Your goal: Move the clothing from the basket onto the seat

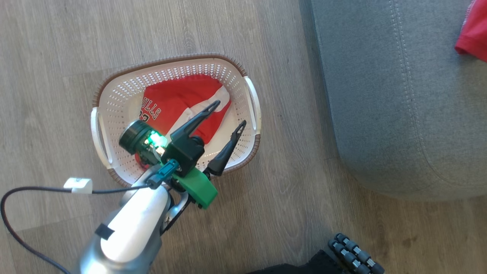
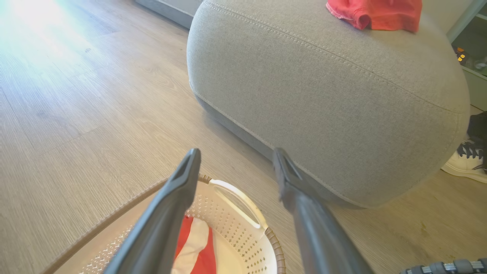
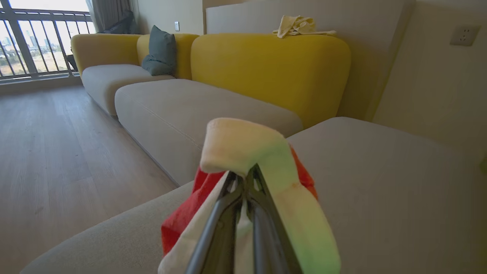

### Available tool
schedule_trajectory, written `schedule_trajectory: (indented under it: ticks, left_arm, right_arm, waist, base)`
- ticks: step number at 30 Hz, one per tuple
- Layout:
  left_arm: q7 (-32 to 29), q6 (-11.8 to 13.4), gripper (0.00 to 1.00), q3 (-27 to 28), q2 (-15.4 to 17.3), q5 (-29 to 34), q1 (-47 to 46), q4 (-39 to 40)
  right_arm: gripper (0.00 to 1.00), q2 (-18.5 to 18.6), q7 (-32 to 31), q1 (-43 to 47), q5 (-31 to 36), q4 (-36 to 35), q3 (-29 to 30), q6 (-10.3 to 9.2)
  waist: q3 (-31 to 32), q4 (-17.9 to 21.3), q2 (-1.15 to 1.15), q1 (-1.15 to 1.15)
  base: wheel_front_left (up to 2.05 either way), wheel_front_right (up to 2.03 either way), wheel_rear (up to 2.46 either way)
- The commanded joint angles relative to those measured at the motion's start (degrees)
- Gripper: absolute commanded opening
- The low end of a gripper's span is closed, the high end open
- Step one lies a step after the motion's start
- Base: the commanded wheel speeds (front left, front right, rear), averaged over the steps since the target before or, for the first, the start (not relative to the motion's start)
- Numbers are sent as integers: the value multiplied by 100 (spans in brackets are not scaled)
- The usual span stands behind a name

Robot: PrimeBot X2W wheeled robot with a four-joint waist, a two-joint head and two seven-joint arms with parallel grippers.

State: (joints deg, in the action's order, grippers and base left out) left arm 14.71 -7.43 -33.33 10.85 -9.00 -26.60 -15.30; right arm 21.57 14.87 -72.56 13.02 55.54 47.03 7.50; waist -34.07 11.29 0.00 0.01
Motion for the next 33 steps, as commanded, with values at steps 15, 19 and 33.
schedule_trajectory:
  ticks: [15, 19, 33]
  left_arm:
    - [29, -5, 100, 176, -39, 30, -119, 303]
    - [29, -6, 100, 178, -99, 33, -121, 270]
    - [29, -6, 100, 165, -293, 24, 32, 118]
  right_arm:
    - [0, -139, -1231, 200, 1009, 1247, 795, -1]
    - [100, -110, -1332, 298, 1238, 898, 1187, -1]
    - [100, -380, -1225, 200, 2030, 636, 1533, -1]
  waist:
    - [96, -5, 0, -1]
    - [135, -12, 0, -1]
    - [732, 45, 0, -1]
  base:
    - [0, 0, 0]
    - [0, 0, 0]
    - [0, 0, 0]
